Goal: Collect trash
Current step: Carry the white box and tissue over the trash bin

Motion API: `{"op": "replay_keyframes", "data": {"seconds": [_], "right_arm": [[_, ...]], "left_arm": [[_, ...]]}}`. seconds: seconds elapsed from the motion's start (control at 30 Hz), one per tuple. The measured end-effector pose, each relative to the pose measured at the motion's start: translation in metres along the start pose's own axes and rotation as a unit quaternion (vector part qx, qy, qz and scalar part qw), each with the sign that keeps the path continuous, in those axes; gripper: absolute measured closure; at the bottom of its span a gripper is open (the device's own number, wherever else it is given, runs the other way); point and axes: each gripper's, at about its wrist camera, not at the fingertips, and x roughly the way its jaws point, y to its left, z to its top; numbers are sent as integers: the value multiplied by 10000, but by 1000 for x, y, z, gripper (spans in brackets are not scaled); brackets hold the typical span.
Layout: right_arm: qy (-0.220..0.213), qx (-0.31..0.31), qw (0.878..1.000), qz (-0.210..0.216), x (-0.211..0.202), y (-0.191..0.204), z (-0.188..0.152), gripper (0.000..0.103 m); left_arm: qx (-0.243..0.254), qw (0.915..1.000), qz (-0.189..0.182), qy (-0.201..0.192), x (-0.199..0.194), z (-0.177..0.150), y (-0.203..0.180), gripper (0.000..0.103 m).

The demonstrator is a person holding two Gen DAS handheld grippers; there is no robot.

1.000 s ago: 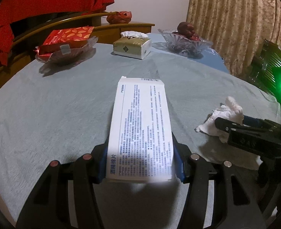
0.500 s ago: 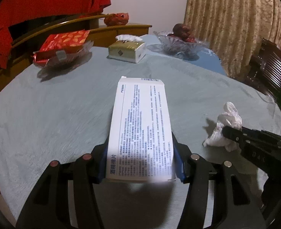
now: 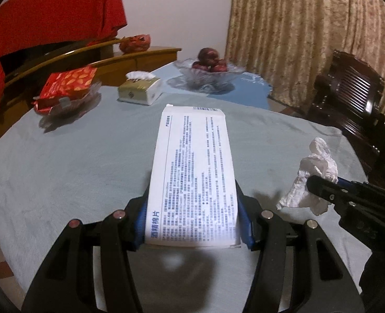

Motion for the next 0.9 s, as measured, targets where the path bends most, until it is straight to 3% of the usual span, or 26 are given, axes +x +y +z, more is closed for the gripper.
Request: {"op": "replay_keyframes", "data": {"seconds": [0.4, 0.9], "right_arm": [[-361, 225, 9987, -272, -96, -43, -22, 78], [-780, 560, 9918, -840, -196, -110, -53, 78]], "left_arm": [[277, 9983, -489, -148, -53, -10, -74, 49], [814, 9891, -1187, -300, -103, -31, -173, 49]]}}
